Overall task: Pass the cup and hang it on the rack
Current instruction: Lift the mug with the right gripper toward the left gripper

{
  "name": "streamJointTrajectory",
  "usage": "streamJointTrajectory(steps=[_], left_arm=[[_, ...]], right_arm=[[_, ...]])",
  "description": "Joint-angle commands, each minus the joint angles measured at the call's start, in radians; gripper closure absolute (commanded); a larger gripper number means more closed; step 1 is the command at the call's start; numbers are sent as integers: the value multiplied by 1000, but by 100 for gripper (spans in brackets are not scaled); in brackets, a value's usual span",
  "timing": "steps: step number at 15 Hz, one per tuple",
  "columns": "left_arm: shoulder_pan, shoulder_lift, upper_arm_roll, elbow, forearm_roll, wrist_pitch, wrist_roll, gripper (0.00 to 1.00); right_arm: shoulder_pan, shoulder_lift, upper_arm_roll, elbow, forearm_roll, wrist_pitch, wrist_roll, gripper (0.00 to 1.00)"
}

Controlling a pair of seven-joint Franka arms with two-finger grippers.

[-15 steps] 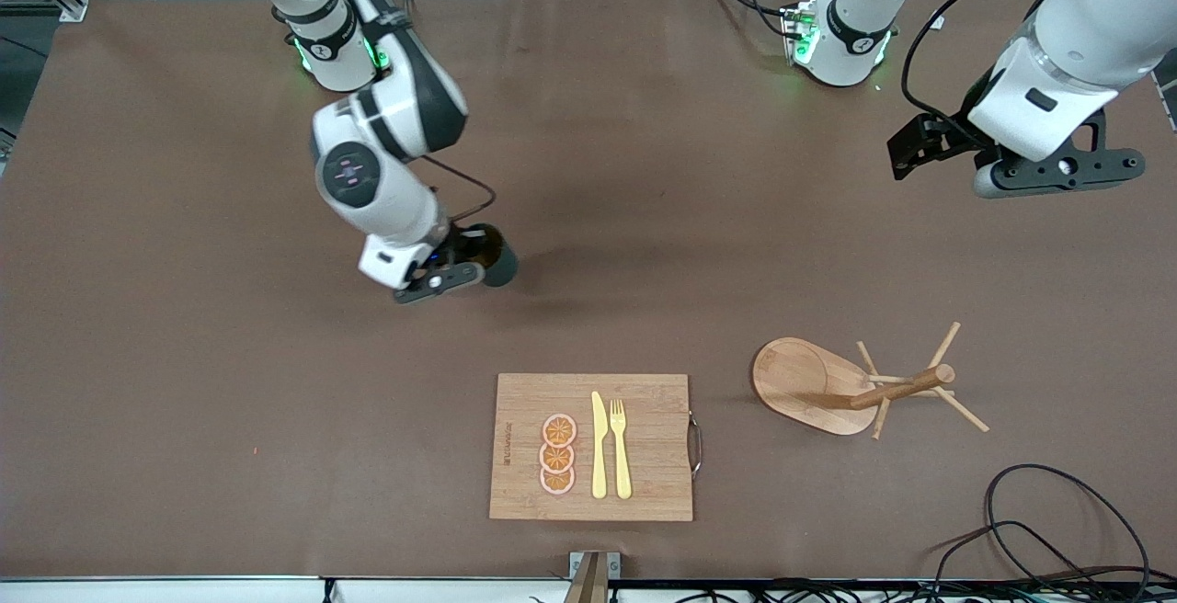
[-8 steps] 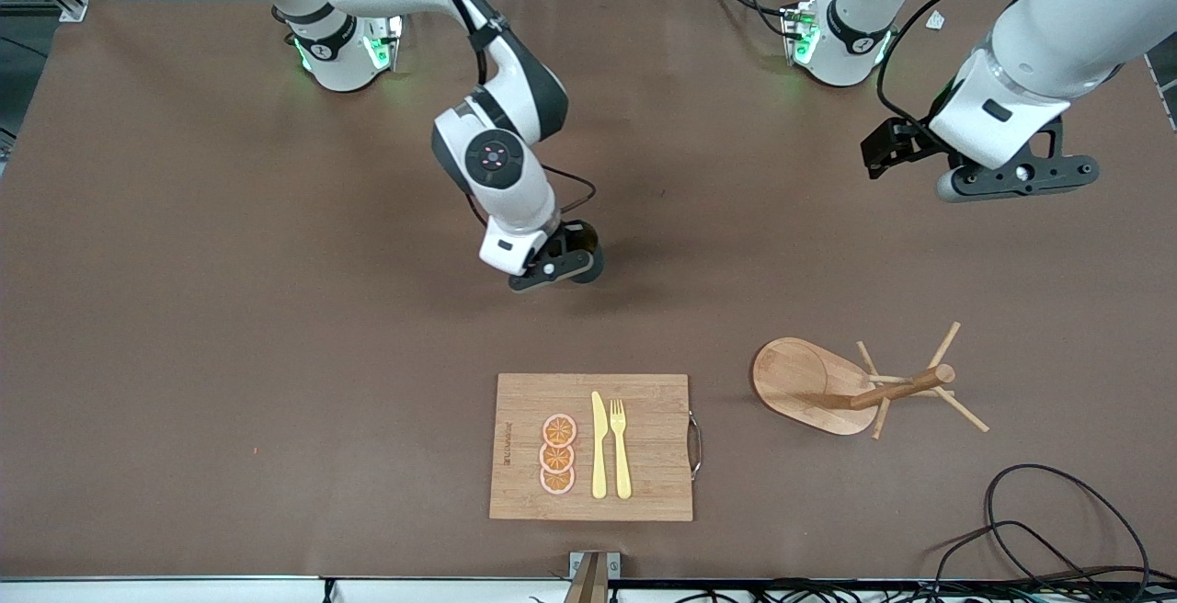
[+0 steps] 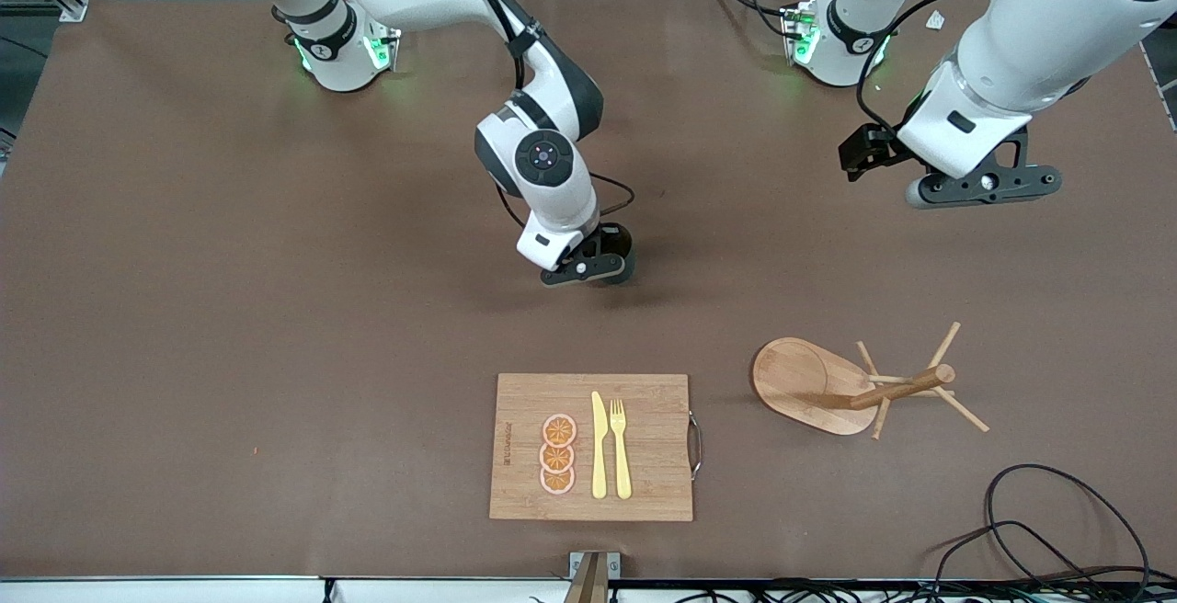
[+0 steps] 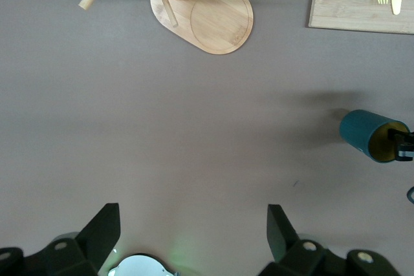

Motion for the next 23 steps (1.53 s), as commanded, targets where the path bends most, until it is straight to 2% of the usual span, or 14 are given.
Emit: streamJointTrajectory(steps=[1, 5, 13, 14, 15, 16, 19, 23], left_arm=[[-11, -2, -2, -2, 4, -1, -21, 0], [-17, 21, -2, 0, 4, 22, -21, 0], [-50, 80, -4, 6, 4, 70, -21, 0], [-50, 90, -4, 6, 4, 80, -21, 0], [-53, 95, -4, 4, 4, 92, -21, 0], [-57, 101, -4, 4, 4, 96, -21, 0], [-76, 121, -2, 4, 5, 109, -21, 0], [-85, 139, -4, 6, 5, 120, -23, 0]], right_arm=[[29, 39, -15, 62, -5, -20, 113, 100], [46, 62, -15, 85, -56, -26, 203, 100], [68, 62, -15, 87, -88, -89, 288, 99], [68, 61, -15, 87, -91, -90, 293, 97], [66, 59, -15, 87, -90, -99, 296, 76], [66, 59, -15, 87, -93, -111, 296, 1], [49, 50, -15, 105, -91, -119, 279, 0], [10, 33, -12, 194, -77, -274, 224, 0]])
